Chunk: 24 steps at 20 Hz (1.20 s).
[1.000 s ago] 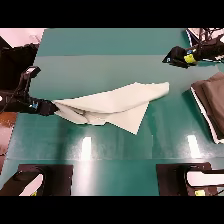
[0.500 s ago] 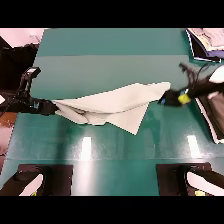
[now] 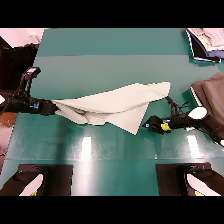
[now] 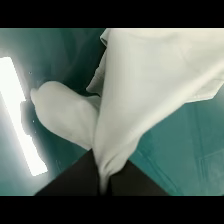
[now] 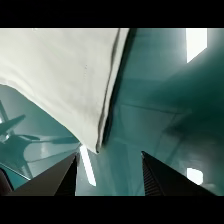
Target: Fold the shirts.
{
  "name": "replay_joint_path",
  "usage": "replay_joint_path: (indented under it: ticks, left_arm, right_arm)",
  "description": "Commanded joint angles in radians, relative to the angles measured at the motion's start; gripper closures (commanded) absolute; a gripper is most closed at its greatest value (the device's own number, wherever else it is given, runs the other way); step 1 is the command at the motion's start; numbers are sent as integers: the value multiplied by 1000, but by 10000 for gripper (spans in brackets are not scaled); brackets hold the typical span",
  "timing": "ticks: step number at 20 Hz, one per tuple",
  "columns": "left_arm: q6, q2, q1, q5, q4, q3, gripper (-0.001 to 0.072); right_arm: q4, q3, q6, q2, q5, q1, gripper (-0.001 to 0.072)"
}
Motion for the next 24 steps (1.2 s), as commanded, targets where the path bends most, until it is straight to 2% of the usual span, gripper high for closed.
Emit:
replay_joint_path:
  ticks: [1,7,12,13,15,16,20,24]
  left_arm:
    - [0,1,0,-16,0,-1,677]
    - [0,1,0,-28,-3,-1,676]
    - [0,1,0,-47,-3,-1,676]
    - [0,1,0,-48,-3,-1,676]
    - [0,1,0,-51,-3,0,677]
    - [0,1,0,-52,-3,0,677]
    - [0,2,0,-58,10,51,676]
    - [0,2,0,-104,48,326,677]
  right_arm:
    - [25,-42,26,9,-90,43,274]
    - [66,-39,46,-67,-118,93,275]
    - [137,-37,45,-167,-234,237,279]
    - [151,-37,44,-176,-256,257,345]
    - [154,-37,43,-174,-276,282,604]
    - [153,-37,40,-161,-282,287,691]
    - [136,2,18,3,-294,234,698]
    - [35,242,18,186,-168,49,699]
